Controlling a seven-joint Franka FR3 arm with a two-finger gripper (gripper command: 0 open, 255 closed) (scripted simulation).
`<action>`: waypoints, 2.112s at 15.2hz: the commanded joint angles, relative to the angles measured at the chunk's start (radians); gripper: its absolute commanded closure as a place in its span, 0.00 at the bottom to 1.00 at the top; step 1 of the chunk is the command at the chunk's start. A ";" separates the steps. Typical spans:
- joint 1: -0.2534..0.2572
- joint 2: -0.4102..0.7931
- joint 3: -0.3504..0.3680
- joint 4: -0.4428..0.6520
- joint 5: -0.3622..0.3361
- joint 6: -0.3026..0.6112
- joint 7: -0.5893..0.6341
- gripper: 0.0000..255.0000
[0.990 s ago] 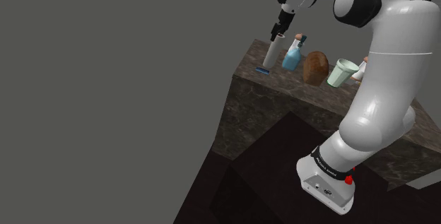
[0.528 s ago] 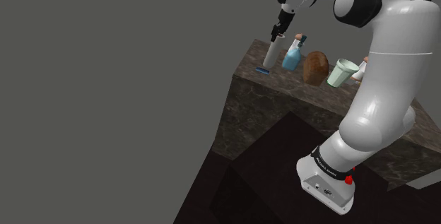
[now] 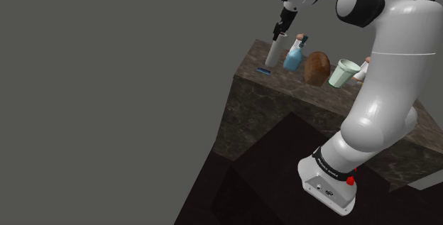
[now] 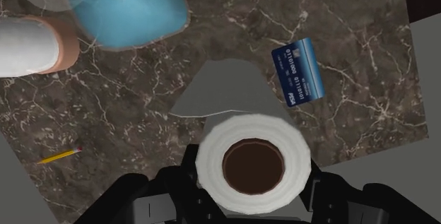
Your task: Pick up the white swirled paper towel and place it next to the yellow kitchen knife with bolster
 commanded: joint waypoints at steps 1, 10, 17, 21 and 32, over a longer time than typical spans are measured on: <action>-0.002 -0.004 -0.002 0.019 -0.003 -0.023 0.001 1.00; -0.007 -0.023 -0.009 0.115 -0.015 -0.135 0.011 1.00; -0.017 -0.023 -0.012 0.210 -0.017 -0.229 0.016 1.00; -0.028 -0.072 -0.026 0.162 -0.029 -0.228 -0.015 1.00; -0.107 -0.272 -0.107 -0.114 -0.084 -0.144 -0.200 1.00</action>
